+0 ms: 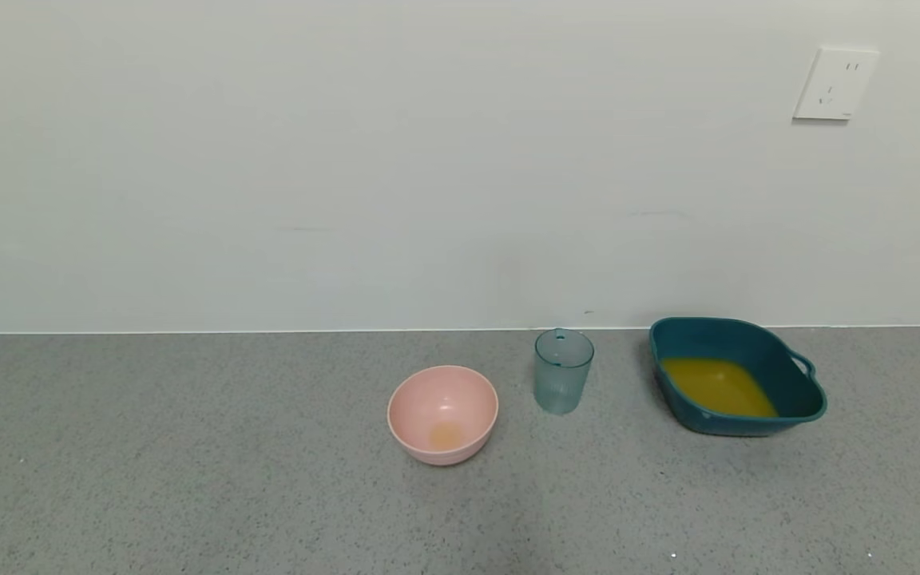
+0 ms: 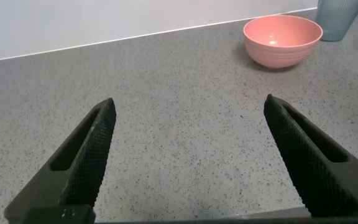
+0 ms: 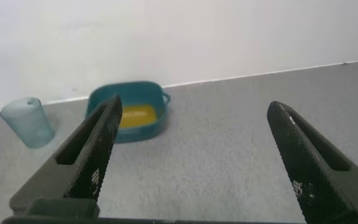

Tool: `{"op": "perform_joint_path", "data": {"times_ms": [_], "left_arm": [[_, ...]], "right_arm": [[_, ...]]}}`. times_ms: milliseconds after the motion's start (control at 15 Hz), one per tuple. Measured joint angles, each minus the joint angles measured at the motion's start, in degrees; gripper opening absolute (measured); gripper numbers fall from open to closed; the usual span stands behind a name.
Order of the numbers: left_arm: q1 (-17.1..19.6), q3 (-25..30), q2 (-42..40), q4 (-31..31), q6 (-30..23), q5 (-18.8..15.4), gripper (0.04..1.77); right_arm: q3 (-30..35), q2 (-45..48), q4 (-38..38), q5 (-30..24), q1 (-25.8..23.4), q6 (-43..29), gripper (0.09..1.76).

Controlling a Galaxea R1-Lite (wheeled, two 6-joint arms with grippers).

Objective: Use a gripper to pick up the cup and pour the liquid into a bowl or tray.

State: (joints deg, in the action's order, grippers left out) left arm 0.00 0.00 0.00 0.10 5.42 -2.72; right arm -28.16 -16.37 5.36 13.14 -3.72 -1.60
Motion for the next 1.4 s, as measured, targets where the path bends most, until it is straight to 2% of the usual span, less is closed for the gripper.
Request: {"op": "perform_joint_path", "data": {"times_ms": [400,733,933,1200,1400], "left_arm": [[0.0,0.0,0.0,0.0,0.0,0.0,1.72],[0.0,0.0,0.0,0.0,0.0,0.0,1.72],[0.0,0.0,0.0,0.0,0.0,0.0,1.72],[0.0,0.0,0.0,0.0,-0.02,0.0,1.72],[0.0,0.0,0.0,0.0,0.0,0.0,1.72]], "right_arm": [[2.8,6.23,1.28,-0.66,2.24,0.11,1.7],[11.24,14.47,0.52,0.02,2.95,0.74,1.7],[14.86,15.97,0.26,-2.56,3.01,3.22,1.7],[17.58,16.37,-0.11,-3.44,3.12,4.6,1.7],[22.74,16.4,-4.0,-4.71,3.19,7.88,1.7]]}}
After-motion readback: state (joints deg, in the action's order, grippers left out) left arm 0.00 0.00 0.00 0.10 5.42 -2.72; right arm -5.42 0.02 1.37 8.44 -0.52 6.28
